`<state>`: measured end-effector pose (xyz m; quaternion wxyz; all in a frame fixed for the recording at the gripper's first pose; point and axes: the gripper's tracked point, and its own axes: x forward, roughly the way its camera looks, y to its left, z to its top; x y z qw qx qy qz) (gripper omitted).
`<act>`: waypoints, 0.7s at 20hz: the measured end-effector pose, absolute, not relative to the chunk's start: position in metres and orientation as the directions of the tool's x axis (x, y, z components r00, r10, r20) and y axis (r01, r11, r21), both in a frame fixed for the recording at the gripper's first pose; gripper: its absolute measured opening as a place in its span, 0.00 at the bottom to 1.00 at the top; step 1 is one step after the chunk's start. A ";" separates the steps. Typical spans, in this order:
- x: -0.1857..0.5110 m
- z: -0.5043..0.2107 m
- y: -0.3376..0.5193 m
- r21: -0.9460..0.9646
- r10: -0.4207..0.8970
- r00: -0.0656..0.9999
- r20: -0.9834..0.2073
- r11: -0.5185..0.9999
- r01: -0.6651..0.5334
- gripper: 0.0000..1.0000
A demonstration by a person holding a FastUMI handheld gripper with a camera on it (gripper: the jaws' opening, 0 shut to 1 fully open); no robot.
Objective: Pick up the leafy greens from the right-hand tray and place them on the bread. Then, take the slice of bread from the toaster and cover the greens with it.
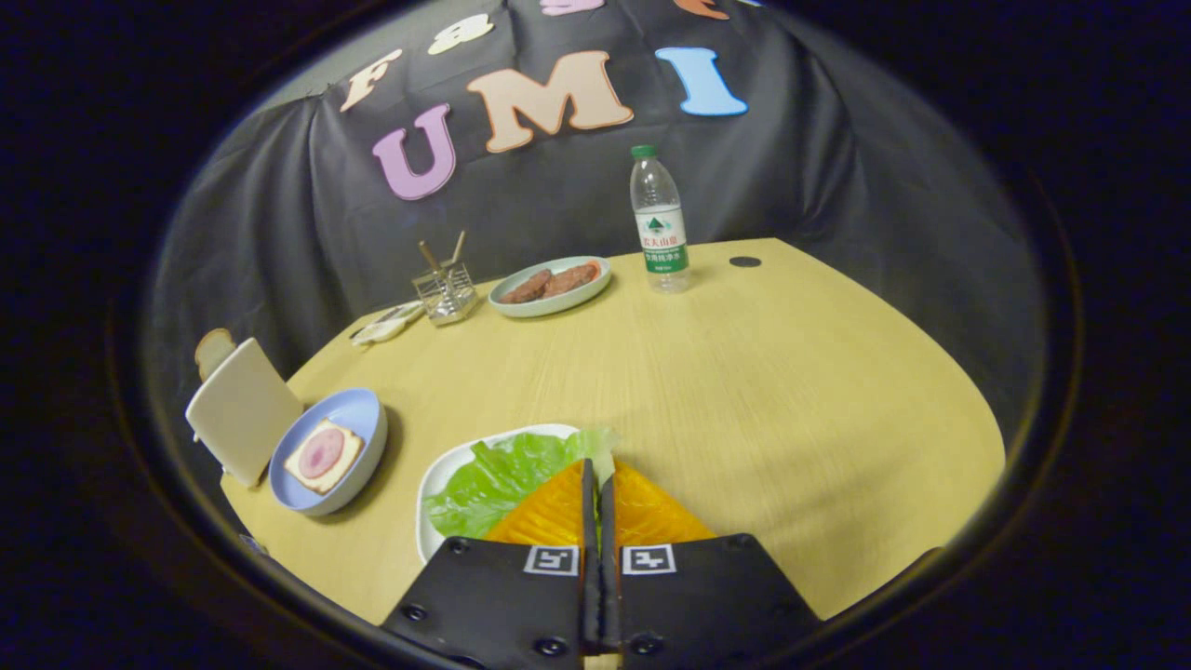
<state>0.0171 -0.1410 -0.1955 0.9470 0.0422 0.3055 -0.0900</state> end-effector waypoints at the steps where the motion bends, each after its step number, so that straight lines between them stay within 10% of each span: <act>1: 0.018 -0.191 -0.139 0.039 -0.135 0.809 -0.572 0.981 0.192 0.04; 14: 0.023 -0.111 -0.093 0.143 -0.030 0.939 -0.343 0.986 0.083 0.03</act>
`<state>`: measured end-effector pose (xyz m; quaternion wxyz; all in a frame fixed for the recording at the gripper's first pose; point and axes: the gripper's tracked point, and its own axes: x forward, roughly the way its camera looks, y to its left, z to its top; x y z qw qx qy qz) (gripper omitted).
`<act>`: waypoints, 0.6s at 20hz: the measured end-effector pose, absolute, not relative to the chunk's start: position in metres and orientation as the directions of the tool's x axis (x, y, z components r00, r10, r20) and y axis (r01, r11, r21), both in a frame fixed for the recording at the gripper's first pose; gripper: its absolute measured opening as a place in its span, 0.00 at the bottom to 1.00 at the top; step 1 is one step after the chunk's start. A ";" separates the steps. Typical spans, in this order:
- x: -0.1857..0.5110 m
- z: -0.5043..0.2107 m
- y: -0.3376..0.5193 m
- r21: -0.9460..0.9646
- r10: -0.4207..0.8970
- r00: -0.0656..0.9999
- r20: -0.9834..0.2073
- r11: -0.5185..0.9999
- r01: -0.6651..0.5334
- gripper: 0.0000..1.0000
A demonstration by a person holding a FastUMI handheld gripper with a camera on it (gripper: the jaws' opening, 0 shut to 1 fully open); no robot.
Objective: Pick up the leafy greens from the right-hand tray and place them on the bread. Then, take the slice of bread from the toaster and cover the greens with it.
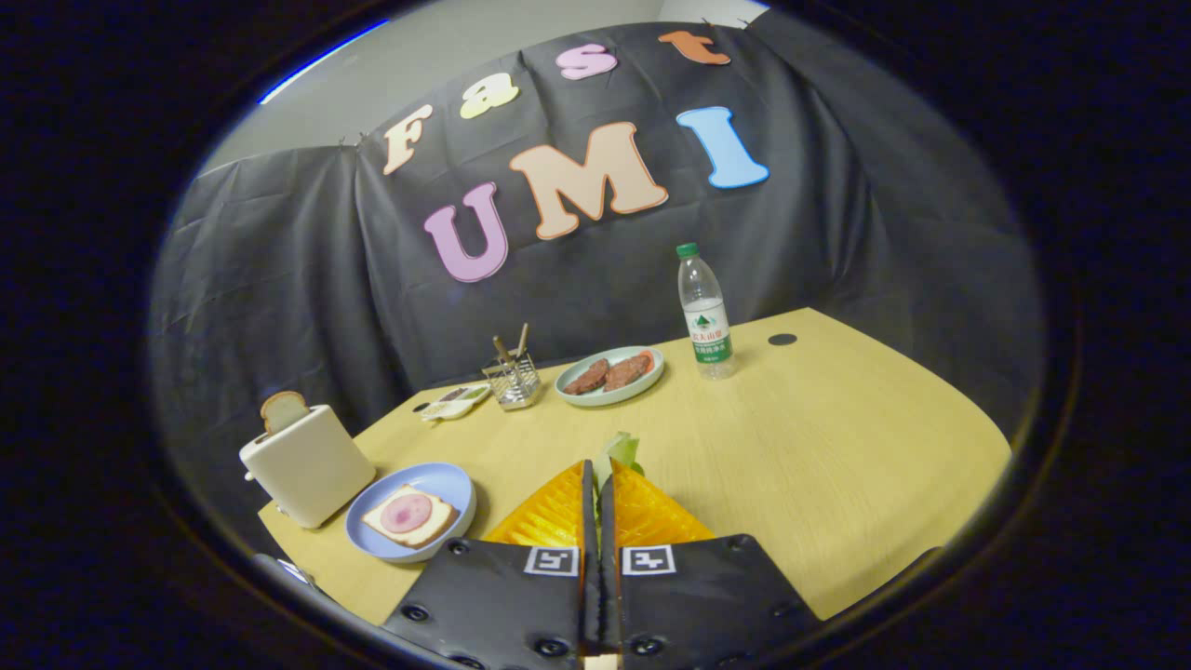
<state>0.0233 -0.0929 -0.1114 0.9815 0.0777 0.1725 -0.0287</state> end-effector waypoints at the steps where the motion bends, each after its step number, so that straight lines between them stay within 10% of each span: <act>1: 0.022 -0.106 -0.088 0.158 -0.026 0.944 -0.329 0.984 0.082 0.03; 12: 0.022 -0.076 -0.004 0.223 0.104 0.965 -0.240 0.974 -0.050 0.03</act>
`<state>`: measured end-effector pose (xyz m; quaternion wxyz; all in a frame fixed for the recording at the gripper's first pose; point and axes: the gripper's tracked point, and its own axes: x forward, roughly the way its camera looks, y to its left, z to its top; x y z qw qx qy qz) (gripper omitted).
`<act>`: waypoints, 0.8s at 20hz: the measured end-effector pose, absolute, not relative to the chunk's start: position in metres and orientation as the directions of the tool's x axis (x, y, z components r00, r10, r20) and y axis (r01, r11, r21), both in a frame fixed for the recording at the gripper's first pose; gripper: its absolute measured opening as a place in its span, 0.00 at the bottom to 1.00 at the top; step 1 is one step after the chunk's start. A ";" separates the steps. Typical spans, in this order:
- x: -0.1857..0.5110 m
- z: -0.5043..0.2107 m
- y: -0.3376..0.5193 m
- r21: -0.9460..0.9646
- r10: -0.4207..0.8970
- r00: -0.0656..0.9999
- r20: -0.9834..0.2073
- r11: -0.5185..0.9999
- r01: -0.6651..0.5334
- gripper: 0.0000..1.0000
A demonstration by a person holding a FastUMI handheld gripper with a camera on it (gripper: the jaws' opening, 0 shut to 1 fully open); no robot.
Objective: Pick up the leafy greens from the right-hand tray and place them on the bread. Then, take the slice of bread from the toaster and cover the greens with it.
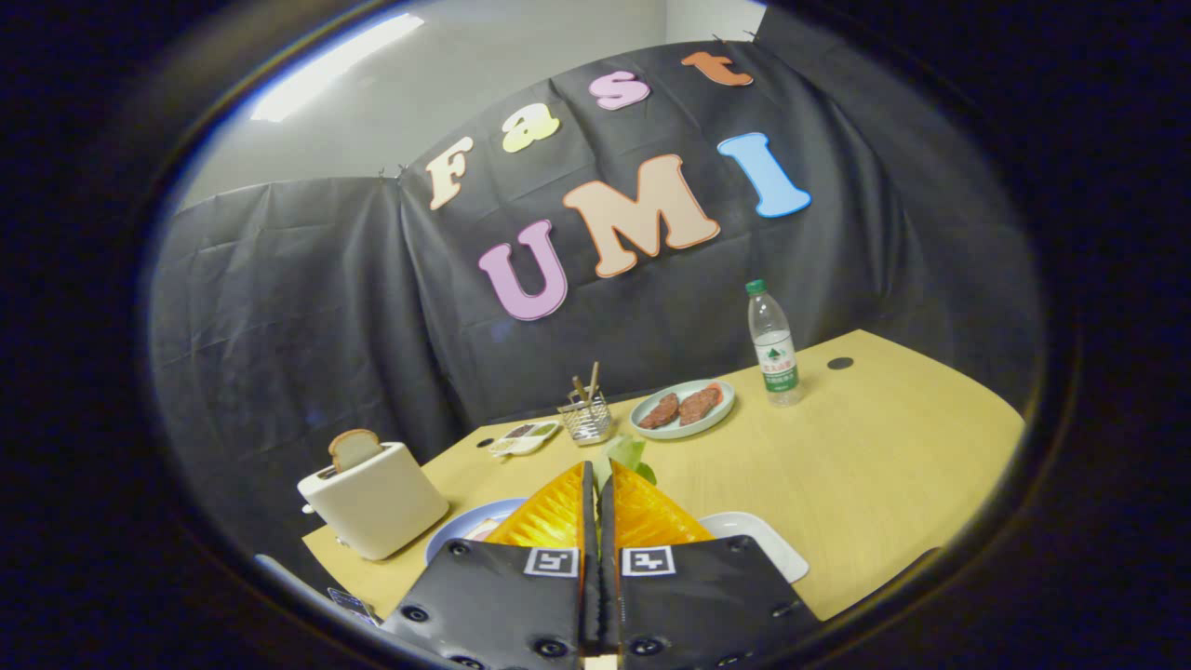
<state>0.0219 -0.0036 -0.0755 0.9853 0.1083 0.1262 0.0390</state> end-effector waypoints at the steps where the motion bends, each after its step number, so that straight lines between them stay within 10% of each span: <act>1: 0.023 -0.076 0.006 0.223 0.118 0.963 -0.242 0.973 -0.063 0.03; 16: 0.059 -0.081 0.174 0.381 0.329 0.915 -0.235 0.897 -0.224 0.03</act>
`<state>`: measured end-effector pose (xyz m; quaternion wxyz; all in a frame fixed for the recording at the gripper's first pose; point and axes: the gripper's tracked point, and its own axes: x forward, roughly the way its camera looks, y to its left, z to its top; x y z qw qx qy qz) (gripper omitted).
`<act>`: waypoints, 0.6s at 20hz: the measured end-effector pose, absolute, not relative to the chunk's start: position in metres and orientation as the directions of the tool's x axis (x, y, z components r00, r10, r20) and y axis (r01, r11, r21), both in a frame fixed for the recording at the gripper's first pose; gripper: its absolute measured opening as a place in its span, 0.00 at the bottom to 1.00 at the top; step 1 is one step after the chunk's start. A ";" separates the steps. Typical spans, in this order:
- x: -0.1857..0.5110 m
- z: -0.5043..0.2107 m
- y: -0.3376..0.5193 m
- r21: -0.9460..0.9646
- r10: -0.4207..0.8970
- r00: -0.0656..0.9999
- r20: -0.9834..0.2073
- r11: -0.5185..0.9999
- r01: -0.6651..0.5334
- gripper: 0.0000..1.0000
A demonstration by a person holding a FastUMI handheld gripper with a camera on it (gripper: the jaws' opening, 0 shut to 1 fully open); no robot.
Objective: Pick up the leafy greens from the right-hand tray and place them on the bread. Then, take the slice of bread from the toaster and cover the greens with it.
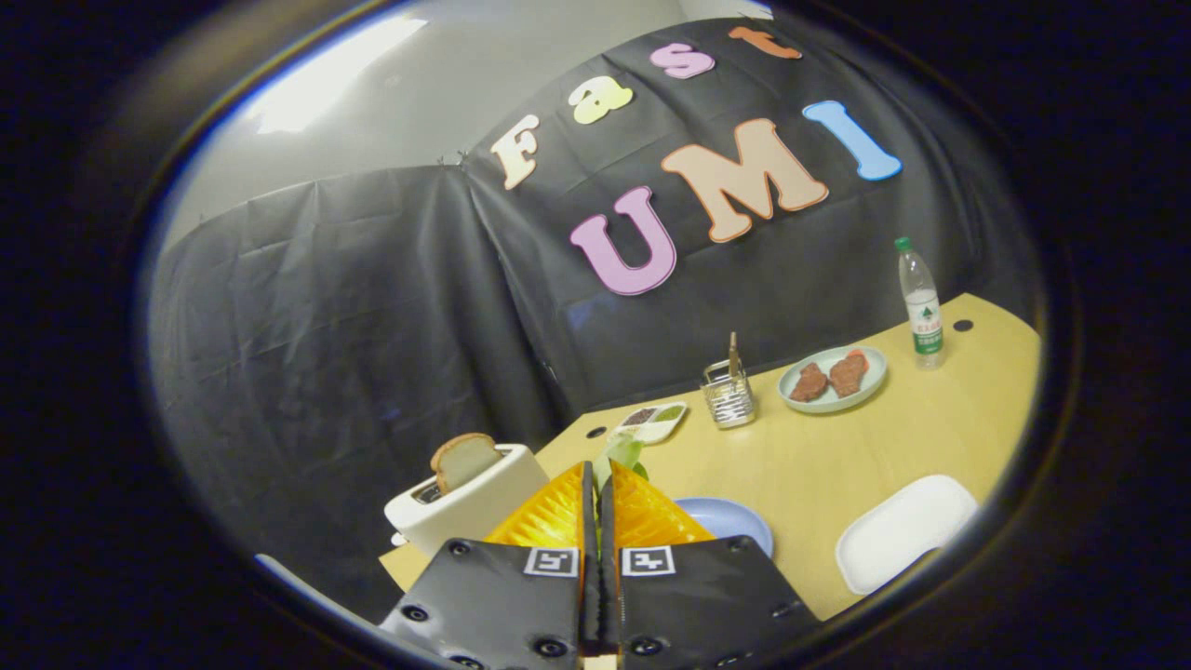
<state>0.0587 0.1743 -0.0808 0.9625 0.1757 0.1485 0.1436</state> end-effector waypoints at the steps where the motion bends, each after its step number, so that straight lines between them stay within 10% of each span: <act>1: 0.061 -0.084 0.183 0.416 0.340 0.911 -0.232 0.882 -0.222 0.03; 12: 0.080 -0.178 0.188 0.375 0.199 0.902 -0.383 0.926 -0.046 0.03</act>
